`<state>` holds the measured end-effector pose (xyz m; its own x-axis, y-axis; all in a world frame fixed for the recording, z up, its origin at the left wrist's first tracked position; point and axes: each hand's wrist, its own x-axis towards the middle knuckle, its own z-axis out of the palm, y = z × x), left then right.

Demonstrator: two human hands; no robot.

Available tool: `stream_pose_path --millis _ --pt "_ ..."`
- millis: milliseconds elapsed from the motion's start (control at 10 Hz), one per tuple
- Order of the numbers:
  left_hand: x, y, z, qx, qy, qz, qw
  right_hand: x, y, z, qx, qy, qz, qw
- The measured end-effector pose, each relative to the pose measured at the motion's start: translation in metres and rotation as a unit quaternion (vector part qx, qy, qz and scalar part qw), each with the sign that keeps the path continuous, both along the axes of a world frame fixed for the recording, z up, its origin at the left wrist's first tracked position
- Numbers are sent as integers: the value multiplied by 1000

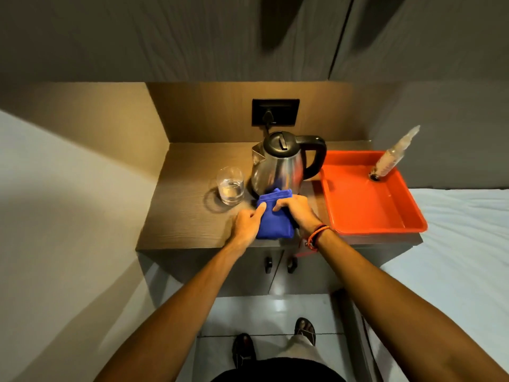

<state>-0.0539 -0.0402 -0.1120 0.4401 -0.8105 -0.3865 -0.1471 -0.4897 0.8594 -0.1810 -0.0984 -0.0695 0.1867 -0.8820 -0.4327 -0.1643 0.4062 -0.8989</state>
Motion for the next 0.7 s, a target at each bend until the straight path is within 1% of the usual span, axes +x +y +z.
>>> stream_pose_path --millis 100,200,300,400,500,600,700 --pt "-42 -19 18 -52 88 -63 993 -40 -12 23 -43 1 -11 999" --pt "-81 -42 33 -82 59 -119 988 -89 -28 31 -65 27 -72 995" --pt "-117 -67 46 -79 -15 -158 984 -135 -43 27 -92 78 -143 982" --pt "-144 -85 57 -39 -87 -199 975 -164 -52 17 -103 151 -140 973" --pt "-158 -93 55 -13 -175 -264 948 -176 -61 -1 -87 216 -75 970" --pt "-166 -81 58 -40 -268 -350 897 -178 -59 -5 -100 319 38 942" --pt "-158 -76 59 -73 -301 -340 888 -170 -58 -1 -143 371 43 916"
